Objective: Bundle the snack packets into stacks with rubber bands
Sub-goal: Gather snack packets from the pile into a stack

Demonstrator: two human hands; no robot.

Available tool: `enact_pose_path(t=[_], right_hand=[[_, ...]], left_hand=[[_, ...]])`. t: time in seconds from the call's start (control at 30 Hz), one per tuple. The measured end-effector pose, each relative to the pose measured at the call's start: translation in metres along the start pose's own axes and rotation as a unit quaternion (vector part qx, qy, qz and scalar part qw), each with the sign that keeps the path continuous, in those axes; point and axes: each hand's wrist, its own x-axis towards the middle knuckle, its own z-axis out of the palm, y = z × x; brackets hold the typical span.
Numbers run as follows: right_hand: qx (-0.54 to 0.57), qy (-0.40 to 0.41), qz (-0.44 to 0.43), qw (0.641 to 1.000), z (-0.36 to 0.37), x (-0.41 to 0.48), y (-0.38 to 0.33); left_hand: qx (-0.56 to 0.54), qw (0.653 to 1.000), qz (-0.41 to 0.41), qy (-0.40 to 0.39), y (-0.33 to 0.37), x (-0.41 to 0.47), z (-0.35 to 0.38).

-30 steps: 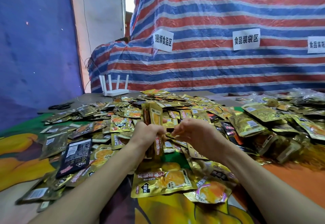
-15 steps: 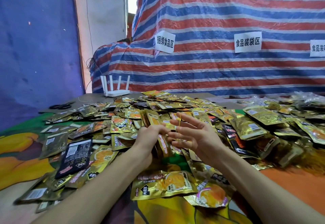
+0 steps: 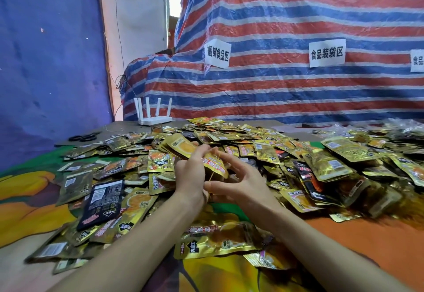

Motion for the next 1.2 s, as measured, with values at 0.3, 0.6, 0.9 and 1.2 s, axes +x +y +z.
enact_pose_path(t=[0.3,0.6,0.9,1.2], right_hand=[[-0.054,0.045,-0.046,0.996,-0.01,0.002,0.002],[-0.043,0.014,0.023,0.999,-0.018,0.004,-0.012],[-0.002,0.023,0.122,0.992,-0.04,0.003,-0.03],[-0.509,0.242,0.072,0.823,-0.11,0.005,-0.064]], left_hand=[[0.043,0.984,-0.074,-0.159,-0.011,-0.007,0.0],[0.002,0.97,-0.15,-0.192,-0.008,-0.002,-0.007],[0.084,0.973,-0.064,-0.204,-0.006,-0.007,-0.002],[0.155,0.982,0.047,-0.096,-0.005,0.009,-0.01]])
